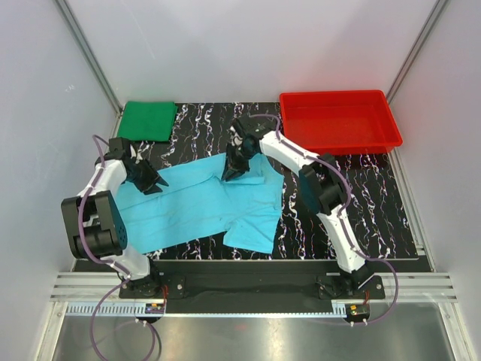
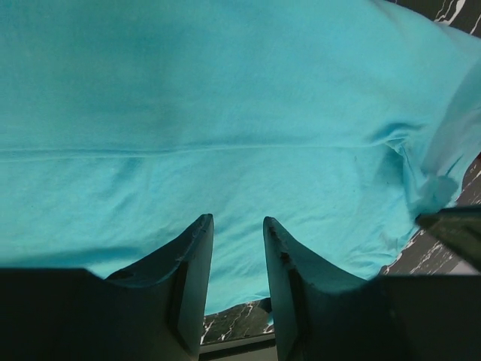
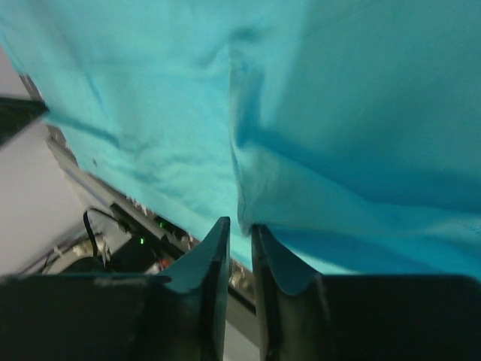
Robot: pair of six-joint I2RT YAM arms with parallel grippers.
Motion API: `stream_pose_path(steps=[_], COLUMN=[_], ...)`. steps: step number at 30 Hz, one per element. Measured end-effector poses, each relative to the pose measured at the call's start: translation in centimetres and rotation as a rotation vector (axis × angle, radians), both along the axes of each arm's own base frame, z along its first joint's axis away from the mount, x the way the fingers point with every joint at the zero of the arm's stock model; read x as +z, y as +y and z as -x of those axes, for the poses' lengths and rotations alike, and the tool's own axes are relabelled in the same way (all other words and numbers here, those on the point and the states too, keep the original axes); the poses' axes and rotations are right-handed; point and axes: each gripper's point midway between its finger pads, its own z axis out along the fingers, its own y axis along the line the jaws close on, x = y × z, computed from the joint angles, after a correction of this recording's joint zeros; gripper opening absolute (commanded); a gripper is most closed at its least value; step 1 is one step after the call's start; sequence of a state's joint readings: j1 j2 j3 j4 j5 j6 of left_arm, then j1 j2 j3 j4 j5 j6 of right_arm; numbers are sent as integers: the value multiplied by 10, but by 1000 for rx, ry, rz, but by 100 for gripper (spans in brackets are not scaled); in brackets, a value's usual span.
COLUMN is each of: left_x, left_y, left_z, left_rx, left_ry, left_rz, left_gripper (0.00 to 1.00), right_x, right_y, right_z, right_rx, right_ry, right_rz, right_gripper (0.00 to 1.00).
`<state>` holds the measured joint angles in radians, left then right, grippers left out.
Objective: Fold and stack the t-shirts
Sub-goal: Fold the tshirt
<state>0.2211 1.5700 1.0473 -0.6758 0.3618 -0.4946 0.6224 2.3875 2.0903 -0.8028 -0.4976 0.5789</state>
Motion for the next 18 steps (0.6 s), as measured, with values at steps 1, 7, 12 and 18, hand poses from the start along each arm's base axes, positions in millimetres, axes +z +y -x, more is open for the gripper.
stream_pose_path(steps=[1,7,12,18], left_x=[-1,-3,-1,-1], left_y=[1,1,-17,-77], left_z=[0,-5,-7,-23], left_rx=[2,1,-52,-203], left_ry=[6,19,7,-34], left_rz=[1,7,18,105], left_gripper=[40,40,40,41], right_x=[-1,6,45,40], right_y=[2,-14,-47,-111], right_z=[9,73,41,-12], right_rx=[9,60,9,-131], right_ry=[21,83,-84,-138], right_rz=[-1,43,71,132], right_gripper=[30,58,52,28])
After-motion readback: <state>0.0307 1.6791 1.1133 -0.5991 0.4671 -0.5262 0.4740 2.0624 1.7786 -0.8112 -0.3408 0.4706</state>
